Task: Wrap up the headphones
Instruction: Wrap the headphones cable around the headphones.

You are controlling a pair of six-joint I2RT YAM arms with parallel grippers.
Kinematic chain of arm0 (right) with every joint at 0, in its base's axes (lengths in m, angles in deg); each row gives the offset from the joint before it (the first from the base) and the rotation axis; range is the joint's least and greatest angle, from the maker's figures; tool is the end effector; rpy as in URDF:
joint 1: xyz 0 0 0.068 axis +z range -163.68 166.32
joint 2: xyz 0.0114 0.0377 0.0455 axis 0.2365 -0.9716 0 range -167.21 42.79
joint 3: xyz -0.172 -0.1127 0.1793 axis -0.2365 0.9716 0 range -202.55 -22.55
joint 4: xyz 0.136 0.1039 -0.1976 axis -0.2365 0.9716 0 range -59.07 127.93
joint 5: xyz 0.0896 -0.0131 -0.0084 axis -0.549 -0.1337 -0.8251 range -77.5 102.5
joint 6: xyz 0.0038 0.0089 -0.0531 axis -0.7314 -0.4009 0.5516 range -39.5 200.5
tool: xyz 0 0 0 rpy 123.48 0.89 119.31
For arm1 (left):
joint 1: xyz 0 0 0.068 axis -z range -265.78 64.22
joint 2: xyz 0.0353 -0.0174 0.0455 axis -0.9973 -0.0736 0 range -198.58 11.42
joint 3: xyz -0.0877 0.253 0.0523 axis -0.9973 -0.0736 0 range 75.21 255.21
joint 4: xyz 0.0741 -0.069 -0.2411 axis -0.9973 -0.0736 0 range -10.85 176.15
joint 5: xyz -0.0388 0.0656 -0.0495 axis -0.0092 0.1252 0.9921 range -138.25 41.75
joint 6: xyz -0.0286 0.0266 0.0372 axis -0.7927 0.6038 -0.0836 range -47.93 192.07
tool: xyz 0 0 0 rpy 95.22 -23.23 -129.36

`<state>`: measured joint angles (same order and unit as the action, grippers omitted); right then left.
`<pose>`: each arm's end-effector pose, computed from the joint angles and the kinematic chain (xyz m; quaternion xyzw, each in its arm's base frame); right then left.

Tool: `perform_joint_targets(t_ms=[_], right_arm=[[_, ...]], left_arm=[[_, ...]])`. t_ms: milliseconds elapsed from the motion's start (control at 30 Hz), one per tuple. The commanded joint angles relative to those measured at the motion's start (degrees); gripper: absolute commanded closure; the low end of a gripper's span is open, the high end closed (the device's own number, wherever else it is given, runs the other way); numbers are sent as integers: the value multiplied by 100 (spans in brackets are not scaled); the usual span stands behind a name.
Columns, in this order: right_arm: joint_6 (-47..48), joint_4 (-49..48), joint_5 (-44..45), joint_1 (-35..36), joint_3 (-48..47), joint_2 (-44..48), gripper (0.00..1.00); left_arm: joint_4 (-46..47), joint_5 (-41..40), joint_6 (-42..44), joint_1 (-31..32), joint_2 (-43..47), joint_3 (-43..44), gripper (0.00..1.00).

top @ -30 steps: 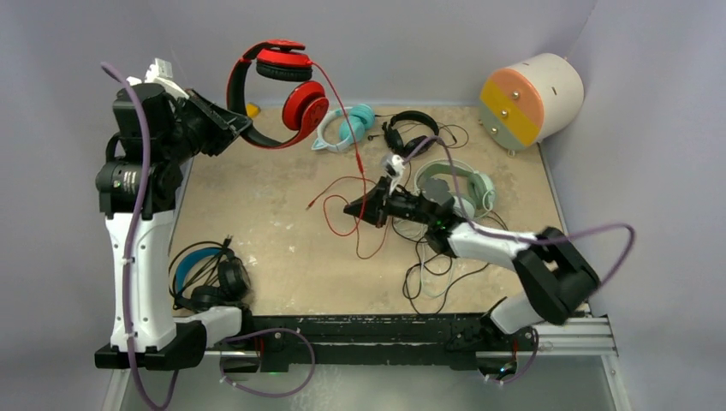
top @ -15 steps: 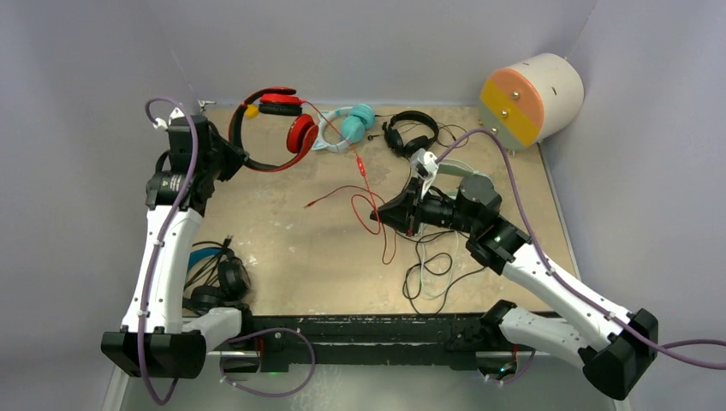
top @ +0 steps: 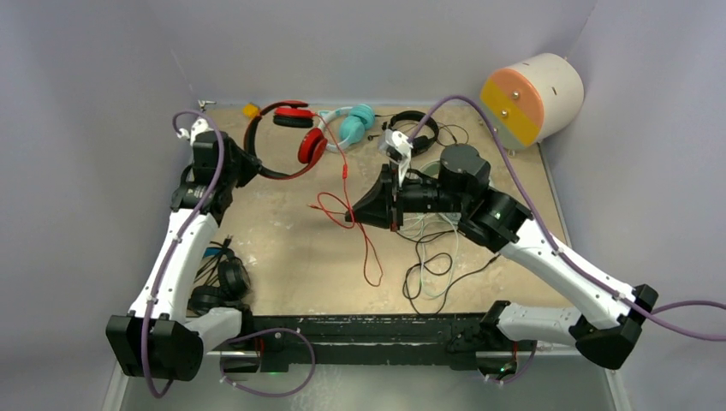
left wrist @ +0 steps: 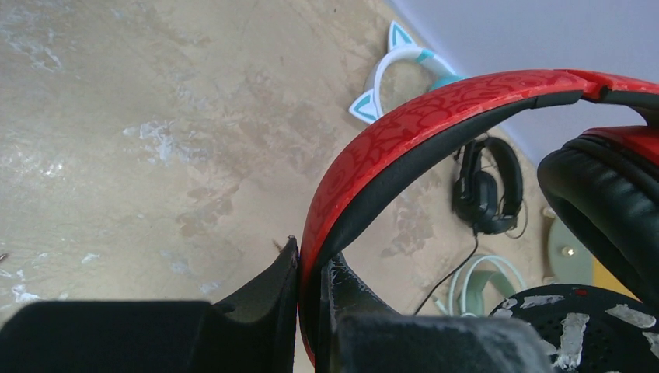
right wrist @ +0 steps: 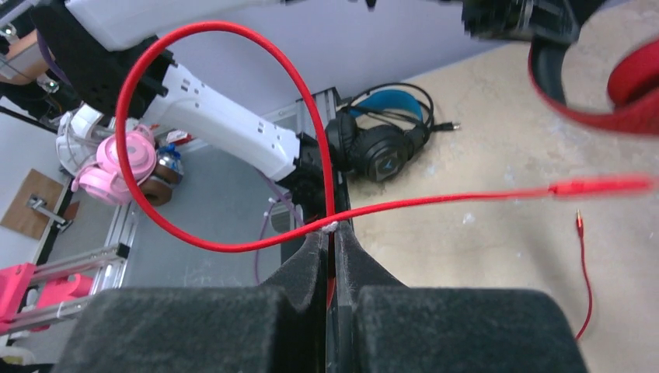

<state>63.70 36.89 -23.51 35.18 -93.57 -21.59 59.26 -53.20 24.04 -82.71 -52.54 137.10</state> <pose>0.1454 0.1983 0.4406 -0.3959 0.5817 0.5494 0.4506 0.2467 -0.0101 0.3488 -0.3494 0.7869 -0.1853 0.4737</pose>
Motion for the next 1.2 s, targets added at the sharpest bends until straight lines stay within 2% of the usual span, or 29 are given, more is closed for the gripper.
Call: perform_joint_targets(t_ms=[0, 233, 500, 733, 1167], right_arm=[[93, 278, -94, 49, -819, -499, 100], [53, 242, -249, 124, -2020, -1415, 100], [166, 619, 134, 128, -3160, -2046, 100], [5, 735, 91, 126, -3723, -2404, 100], [-569, -177, -406, 277, -3329, -2700, 100]], left_arm=[[925, -374, 176, 537, 51, -114, 100], [1066, -380, -67, 1090, 7, -424, 100], [1270, -486, -66, 1528, 33, -1108, 100], [1526, -519, -172, 1805, -68, -1509, 100], [2205, 420, -1302, 2077, -740, -1236, 100]])
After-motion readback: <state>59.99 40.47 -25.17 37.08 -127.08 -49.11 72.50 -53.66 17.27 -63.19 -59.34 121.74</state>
